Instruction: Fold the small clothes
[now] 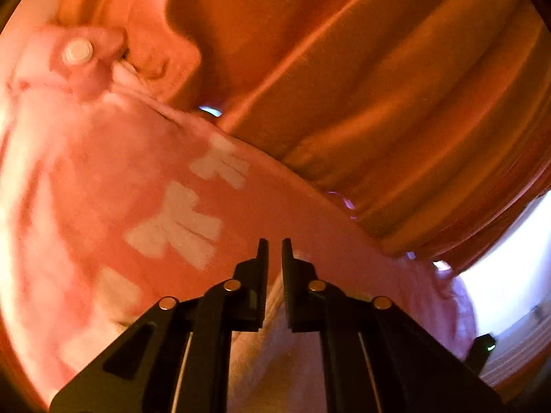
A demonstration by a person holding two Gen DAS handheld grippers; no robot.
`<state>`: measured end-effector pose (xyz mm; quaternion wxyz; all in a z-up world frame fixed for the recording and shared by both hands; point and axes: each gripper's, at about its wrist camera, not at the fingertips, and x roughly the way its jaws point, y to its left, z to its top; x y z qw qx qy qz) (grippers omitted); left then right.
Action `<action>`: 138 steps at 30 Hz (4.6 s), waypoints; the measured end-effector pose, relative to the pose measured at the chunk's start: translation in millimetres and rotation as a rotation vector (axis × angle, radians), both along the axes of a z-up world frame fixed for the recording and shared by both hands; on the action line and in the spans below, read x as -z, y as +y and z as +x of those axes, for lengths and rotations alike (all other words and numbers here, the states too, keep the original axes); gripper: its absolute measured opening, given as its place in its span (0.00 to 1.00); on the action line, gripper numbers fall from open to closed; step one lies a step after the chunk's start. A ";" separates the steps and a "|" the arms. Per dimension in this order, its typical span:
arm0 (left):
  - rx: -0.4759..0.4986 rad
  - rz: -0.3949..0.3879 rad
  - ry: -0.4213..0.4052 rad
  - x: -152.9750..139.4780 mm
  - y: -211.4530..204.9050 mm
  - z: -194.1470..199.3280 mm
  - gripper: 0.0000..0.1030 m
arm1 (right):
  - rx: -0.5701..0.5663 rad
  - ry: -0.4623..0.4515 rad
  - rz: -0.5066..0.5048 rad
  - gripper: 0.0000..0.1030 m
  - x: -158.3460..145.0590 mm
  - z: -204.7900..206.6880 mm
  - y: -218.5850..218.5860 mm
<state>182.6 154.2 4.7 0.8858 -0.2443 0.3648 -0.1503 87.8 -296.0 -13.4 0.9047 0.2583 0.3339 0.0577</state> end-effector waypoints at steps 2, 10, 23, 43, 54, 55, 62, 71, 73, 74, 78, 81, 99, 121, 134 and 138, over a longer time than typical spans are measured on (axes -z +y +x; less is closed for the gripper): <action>0.040 0.032 0.144 24.8 0.8 5.2 0.07 | -0.084 0.008 0.059 0.47 -3.7 17.0 17.6; -0.086 -0.104 0.225 54.6 52.5 -45.4 0.68 | -0.429 0.117 0.002 0.50 -13.5 122.4 150.7; -0.018 -0.328 0.293 84.3 68.6 -18.1 0.16 | -0.546 0.146 0.048 0.06 15.9 184.9 244.3; -0.072 -0.241 0.330 95.6 81.6 -32.1 0.73 | -0.494 -0.152 0.262 0.05 -17.9 140.0 191.8; 0.096 -0.382 0.104 57.0 74.8 -12.0 0.11 | -0.479 -0.138 0.267 0.06 -23.4 139.7 192.4; 0.100 -0.350 0.042 35.7 76.6 -14.3 0.11 | -0.482 -0.140 0.265 0.06 -25.0 141.1 194.3; 0.020 -0.122 0.071 19.0 78.8 14.7 0.05 | -0.429 0.194 0.052 0.11 25.6 205.5 236.5; -0.018 -0.075 0.234 63.7 68.4 -26.3 0.69 | -0.380 0.063 -0.141 0.49 -23.4 116.7 191.8; -0.033 -0.116 0.249 67.0 65.1 -39.0 0.68 | -0.371 0.073 -0.151 0.49 -23.7 84.6 173.4; -0.019 -0.154 0.233 63.7 60.9 -44.7 0.68 | -0.361 0.094 -0.130 0.49 -20.4 65.6 161.4; 0.094 -0.133 0.129 37.3 10.0 -64.6 0.69 | -0.264 0.134 -0.108 0.48 -8.3 7.4 120.2; 0.134 -0.059 0.113 30.2 -13.5 -50.4 0.75 | -0.073 0.107 -0.185 0.49 -17.0 -23.7 72.8; -0.010 0.115 0.051 43.2 -9.7 -23.3 0.07 | 0.020 0.006 -0.069 0.08 -27.5 -6.7 -6.9; 0.234 0.191 0.156 59.7 -114.2 -122.7 0.43 | -0.393 0.199 -0.249 0.20 22.9 -4.7 166.7; 0.164 0.390 0.126 60.1 -129.5 -161.9 0.63 | -0.306 0.162 -0.160 0.26 -6.0 -18.1 162.3; 0.150 0.381 0.142 65.7 -126.3 -164.4 0.65 | -0.331 0.222 -0.227 0.34 8.8 -10.6 175.9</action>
